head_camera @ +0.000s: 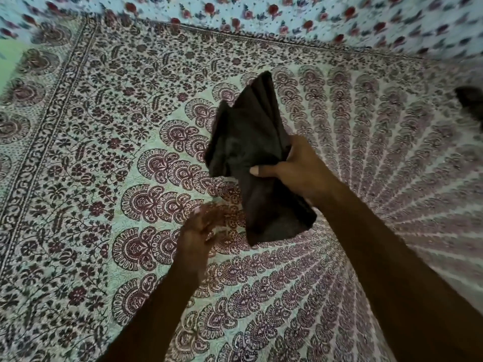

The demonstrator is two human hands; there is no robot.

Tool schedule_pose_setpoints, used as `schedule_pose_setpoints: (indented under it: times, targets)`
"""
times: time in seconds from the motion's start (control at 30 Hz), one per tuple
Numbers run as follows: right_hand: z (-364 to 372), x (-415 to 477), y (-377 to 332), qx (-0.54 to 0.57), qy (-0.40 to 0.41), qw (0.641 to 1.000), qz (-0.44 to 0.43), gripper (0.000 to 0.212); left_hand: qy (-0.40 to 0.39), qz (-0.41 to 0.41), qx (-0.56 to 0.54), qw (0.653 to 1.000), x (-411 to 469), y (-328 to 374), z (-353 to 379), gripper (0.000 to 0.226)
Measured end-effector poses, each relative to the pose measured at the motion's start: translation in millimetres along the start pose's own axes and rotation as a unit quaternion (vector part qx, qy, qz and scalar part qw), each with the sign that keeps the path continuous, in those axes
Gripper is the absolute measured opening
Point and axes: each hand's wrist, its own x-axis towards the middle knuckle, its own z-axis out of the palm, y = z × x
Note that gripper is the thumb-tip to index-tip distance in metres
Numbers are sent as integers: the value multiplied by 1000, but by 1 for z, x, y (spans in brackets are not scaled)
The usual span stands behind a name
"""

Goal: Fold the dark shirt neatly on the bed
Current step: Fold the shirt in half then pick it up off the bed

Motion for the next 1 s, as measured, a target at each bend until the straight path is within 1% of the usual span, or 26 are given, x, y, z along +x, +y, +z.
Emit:
schedule_pose_setpoints:
  times: [0.07, 0.17, 0.23, 0.3, 0.33, 0.37, 0.43, 0.5, 0.57, 0.63, 0.7, 0.73, 0.77, 0.8, 0.87, 0.9, 0.93, 0.97, 1.0]
  targets:
    - [1, -33, -18, 73, -31, 997, -13, 32, 7, -15, -11, 1000, 0, 6, -10, 31]
    - [8, -74, -31, 153, -44, 987, -25, 29, -8, -52, -58, 997, -9, 11, -21, 40]
    - [24, -95, -31, 196, -57, 979, -23, 41, -8, -84, -114, 990, -16, 8, -36, 52]
    - [46, -116, -26, 244, -72, 967, -7, 61, -11, -117, -173, 978, -28, 1, -56, 72]
    - [59, -126, -24, 258, -77, 963, -3, 65, -12, -125, -191, 974, -36, -2, -66, 75]
    - [70, -136, -20, 263, -79, 962, -2, 60, -19, -127, -200, 971, -46, -4, -76, 73]
    - [92, -155, -17, 271, -73, 960, -4, 44, -38, -121, -212, 969, -68, -4, -95, 70]
    - [113, -178, -15, 284, -64, 957, -11, 38, -49, -108, -198, 973, -96, 1, -121, 70]
    - [130, -198, -12, 301, -48, 952, -12, 35, -30, -101, -171, 980, -122, 7, -150, 66]
    - [153, -221, -9, 308, -45, 950, -13, 36, 6, -77, -150, 986, -142, 14, -194, 46]
    - [179, -240, -4, 310, -49, 949, 1, 38, 49, -41, -120, 991, -158, 20, -242, 32]
    - [189, -247, 2, 310, -44, 950, 12, 38, 63, -37, -100, 992, -166, 24, -260, 35]
    - [207, -255, 7, 310, -40, 950, 23, 38, 71, -30, -81, 994, -177, 29, -280, 45]
    - [226, -261, 11, 315, -31, 948, 41, 40, 71, -16, -57, 996, -187, 34, -300, 52]
    - [269, -269, 23, 326, -10, 942, 77, 52, 78, 2, 1, 997, -205, 43, -340, 51]
    - [288, -271, 29, 323, 0, 942, 95, 61, 95, 12, 32, 995, -210, 46, -359, 47]
    - [310, -273, 33, 312, 4, 943, 114, 70, 133, 41, 61, 988, -216, 50, -383, 42]
    - [330, -272, 38, 303, 2, 944, 127, 72, 159, 70, 91, 981, -220, 54, -406, 36]
    - [350, -270, 43, 294, -8, 947, 130, 67, 172, 94, 129, 972, -224, 58, -429, 29]
